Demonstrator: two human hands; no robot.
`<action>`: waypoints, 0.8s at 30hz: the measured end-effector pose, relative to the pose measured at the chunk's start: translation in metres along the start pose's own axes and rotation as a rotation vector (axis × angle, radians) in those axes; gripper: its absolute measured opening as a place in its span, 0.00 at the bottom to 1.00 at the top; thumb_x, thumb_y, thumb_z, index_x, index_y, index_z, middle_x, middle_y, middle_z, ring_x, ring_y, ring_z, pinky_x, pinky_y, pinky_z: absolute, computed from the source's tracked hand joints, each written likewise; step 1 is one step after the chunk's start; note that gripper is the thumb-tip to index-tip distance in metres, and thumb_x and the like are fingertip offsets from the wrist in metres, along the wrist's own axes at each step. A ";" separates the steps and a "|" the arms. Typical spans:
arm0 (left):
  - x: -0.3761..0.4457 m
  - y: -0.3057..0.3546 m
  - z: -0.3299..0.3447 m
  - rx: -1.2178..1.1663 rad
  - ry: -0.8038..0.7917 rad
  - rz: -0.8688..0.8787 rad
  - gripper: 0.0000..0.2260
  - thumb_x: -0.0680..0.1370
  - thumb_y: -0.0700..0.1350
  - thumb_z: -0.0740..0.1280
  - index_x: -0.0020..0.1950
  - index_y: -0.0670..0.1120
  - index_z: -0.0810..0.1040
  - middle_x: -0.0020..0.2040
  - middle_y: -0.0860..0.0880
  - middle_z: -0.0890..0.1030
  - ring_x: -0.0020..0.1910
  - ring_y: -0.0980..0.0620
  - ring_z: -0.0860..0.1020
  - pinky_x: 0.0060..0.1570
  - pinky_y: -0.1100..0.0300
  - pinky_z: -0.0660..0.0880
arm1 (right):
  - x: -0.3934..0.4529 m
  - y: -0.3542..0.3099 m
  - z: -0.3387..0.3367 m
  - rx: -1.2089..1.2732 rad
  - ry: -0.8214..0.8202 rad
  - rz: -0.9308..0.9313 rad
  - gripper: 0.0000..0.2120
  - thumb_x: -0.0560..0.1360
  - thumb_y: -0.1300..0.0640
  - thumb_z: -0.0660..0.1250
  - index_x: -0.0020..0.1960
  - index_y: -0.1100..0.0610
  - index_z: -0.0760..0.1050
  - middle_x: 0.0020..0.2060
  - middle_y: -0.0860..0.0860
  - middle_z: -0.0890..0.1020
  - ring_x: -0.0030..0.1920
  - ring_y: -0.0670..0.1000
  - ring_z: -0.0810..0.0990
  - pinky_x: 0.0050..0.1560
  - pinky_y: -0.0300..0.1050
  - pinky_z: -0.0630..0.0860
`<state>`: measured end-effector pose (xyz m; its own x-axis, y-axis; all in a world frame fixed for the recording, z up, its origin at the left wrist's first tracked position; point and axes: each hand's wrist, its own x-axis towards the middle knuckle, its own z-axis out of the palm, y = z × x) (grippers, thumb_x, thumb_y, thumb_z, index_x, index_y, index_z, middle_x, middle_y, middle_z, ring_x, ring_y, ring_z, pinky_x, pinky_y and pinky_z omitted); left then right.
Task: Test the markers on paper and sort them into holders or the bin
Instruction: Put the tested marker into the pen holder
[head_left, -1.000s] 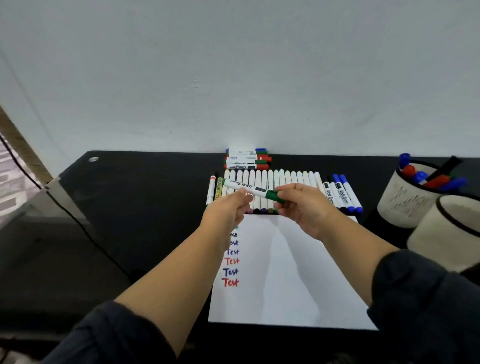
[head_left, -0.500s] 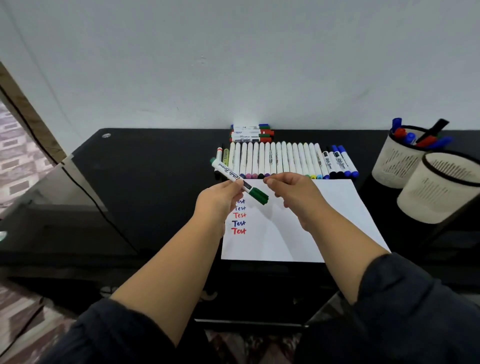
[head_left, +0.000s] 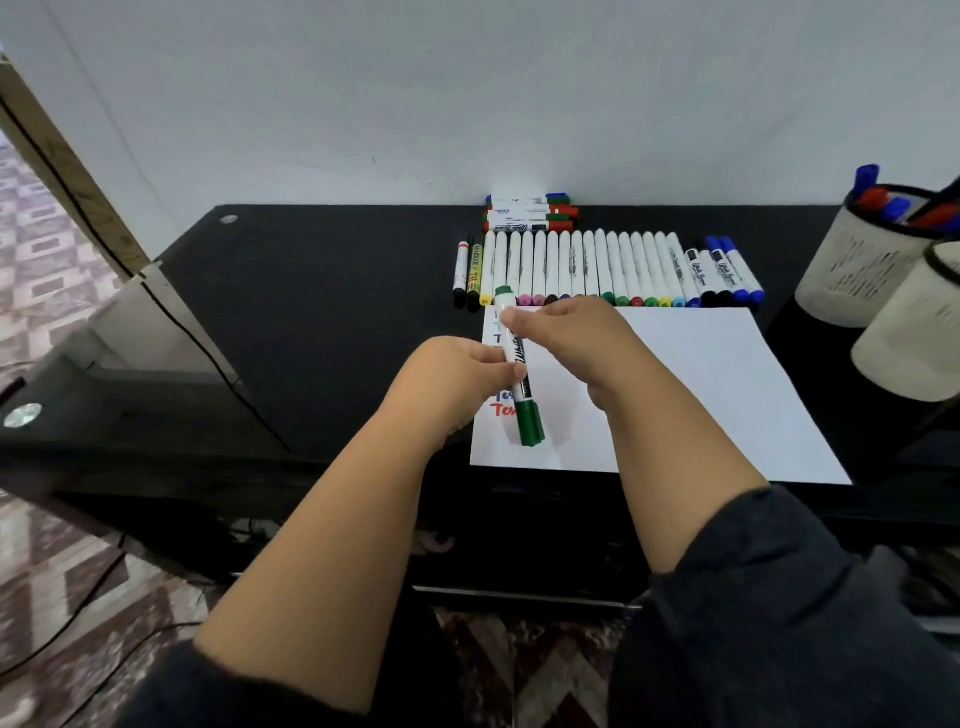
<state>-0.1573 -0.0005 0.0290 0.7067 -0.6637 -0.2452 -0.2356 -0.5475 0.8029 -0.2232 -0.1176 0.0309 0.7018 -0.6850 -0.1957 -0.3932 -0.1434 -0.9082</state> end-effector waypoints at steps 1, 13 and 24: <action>-0.001 0.000 0.000 0.025 -0.001 0.005 0.05 0.76 0.49 0.67 0.49 0.52 0.82 0.47 0.50 0.82 0.50 0.51 0.79 0.48 0.58 0.72 | 0.000 0.002 0.002 -0.014 0.003 -0.008 0.21 0.73 0.46 0.69 0.61 0.59 0.77 0.61 0.52 0.77 0.61 0.51 0.74 0.52 0.43 0.66; -0.002 -0.008 0.017 -0.075 -0.076 -0.007 0.09 0.74 0.50 0.70 0.51 0.50 0.83 0.50 0.52 0.81 0.48 0.55 0.78 0.43 0.64 0.72 | -0.003 0.008 -0.003 0.248 0.138 0.033 0.13 0.79 0.49 0.61 0.49 0.57 0.78 0.38 0.44 0.79 0.35 0.40 0.73 0.21 0.28 0.68; -0.008 -0.008 0.019 -0.154 -0.084 -0.001 0.06 0.76 0.50 0.68 0.40 0.54 0.81 0.43 0.56 0.84 0.49 0.56 0.80 0.48 0.61 0.73 | -0.001 0.016 0.010 -0.007 0.225 -0.044 0.17 0.80 0.46 0.58 0.39 0.57 0.69 0.35 0.47 0.77 0.34 0.43 0.74 0.31 0.39 0.69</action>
<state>-0.1740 -0.0004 0.0138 0.6472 -0.7068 -0.2857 -0.1250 -0.4681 0.8748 -0.2241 -0.1122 0.0126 0.5688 -0.8197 -0.0676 -0.3695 -0.1812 -0.9114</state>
